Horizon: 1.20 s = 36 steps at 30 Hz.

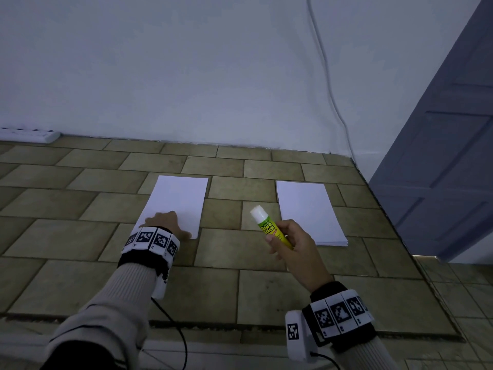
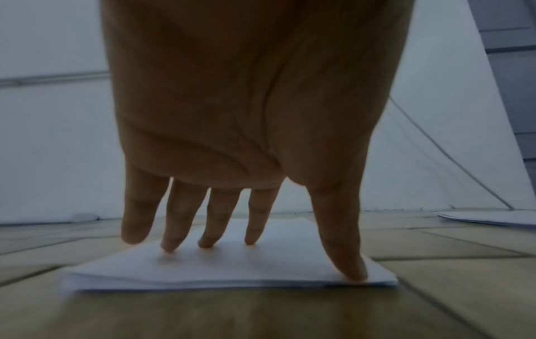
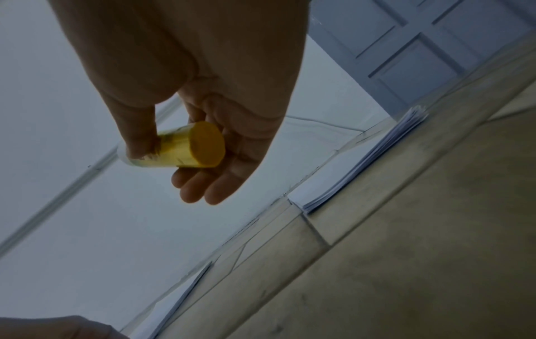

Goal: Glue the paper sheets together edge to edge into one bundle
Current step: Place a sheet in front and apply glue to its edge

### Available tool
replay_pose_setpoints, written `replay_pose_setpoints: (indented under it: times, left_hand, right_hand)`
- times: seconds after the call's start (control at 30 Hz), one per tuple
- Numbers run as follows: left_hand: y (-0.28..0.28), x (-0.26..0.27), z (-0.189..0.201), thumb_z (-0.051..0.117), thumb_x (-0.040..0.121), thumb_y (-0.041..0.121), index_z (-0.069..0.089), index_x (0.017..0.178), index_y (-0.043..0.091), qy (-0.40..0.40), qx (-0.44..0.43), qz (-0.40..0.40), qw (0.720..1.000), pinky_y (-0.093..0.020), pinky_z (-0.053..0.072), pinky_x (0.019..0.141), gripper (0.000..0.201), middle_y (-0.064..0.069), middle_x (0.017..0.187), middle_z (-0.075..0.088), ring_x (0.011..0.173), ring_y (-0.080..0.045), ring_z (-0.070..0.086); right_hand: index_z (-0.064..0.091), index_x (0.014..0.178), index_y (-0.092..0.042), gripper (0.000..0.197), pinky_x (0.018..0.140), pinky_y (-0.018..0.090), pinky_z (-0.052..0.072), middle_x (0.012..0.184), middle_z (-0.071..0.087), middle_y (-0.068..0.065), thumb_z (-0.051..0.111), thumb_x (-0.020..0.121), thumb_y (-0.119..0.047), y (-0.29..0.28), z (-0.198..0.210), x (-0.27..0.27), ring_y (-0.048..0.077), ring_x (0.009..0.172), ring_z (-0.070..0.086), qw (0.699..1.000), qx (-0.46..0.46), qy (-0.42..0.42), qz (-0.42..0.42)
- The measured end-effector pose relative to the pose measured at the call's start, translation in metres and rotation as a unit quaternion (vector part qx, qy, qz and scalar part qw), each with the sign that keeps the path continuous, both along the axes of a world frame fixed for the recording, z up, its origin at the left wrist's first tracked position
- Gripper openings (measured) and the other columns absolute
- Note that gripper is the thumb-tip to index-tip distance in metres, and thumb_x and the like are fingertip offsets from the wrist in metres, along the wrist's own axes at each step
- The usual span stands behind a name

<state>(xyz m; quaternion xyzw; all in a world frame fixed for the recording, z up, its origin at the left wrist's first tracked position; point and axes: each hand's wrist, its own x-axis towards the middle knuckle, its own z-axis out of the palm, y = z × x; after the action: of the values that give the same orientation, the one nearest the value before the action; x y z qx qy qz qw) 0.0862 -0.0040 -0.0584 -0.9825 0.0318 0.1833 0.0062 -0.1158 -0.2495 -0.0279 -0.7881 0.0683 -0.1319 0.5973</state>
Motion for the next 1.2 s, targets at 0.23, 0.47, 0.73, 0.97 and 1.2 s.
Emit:
replay_pose_setpoints:
  times: [0.23,0.47,0.73,0.97,1.2]
  left_hand:
    - [0.001,-0.005,0.006,0.064,0.088,0.047,0.050,0.129,0.013,-0.039,-0.050,0.004,0.998,-0.038,0.047,0.092,0.055,-0.010,0.125,0.058,0.111,-0.027,0.056]
    - [-0.006,-0.025,0.034,0.061,0.092,0.043,0.051,0.134,0.016,-0.146,-0.225,-0.034,0.963,-0.042,0.047,0.093,0.052,-0.011,0.126,0.059,0.111,-0.031,0.056]
    - [-0.044,-0.089,0.070,0.076,0.083,0.025,0.054,0.135,0.014,0.038,-0.186,-0.302,0.934,-0.021,0.031,0.102,0.058,-0.006,0.137,0.053,0.127,-0.019,0.047]
    - [-0.032,-0.115,0.045,0.064,0.091,0.037,0.033,0.145,0.036,0.076,-0.045,-0.378,0.921,-0.031,0.004,0.118,0.063,-0.005,0.163,0.003,0.150,-0.020,0.000]
    - [-0.009,-0.122,0.033,0.059,0.096,0.023,0.009,0.150,0.044,0.119,-0.009,-0.376,0.919,-0.041,-0.004,0.120,0.076,-0.003,0.161,-0.019,0.147,-0.024,-0.022]
  right_hand:
    - [0.060,0.102,-0.020,0.015,0.069,0.039,0.054,0.087,0.067,-0.002,0.066,0.089,-0.022,-0.002,0.000,-0.003,0.013,0.073,0.064,1.000,0.004,0.010,0.005]
    - [0.059,0.102,-0.016,0.013,0.061,0.031,0.053,0.084,0.065,0.003,0.064,0.090,-0.016,-0.015,0.005,-0.002,0.013,0.069,0.062,0.999,0.027,0.002,-0.017]
    - [0.059,0.099,-0.018,0.013,0.059,0.029,0.055,0.092,0.067,0.010,0.061,0.090,-0.009,-0.051,0.031,-0.012,0.016,0.067,0.065,0.993,0.082,-0.042,-0.078]
    - [0.059,0.103,-0.016,0.013,0.059,0.027,0.055,0.094,0.067,0.009,0.062,0.090,-0.013,-0.057,0.026,-0.027,0.015,0.070,0.066,0.994,0.069,-0.015,-0.089]
    - [0.059,0.105,-0.010,0.016,0.060,0.027,0.056,0.085,0.066,0.007,0.064,0.090,-0.011,-0.041,0.015,-0.035,0.012,0.068,0.065,0.997,0.049,0.017,-0.055]
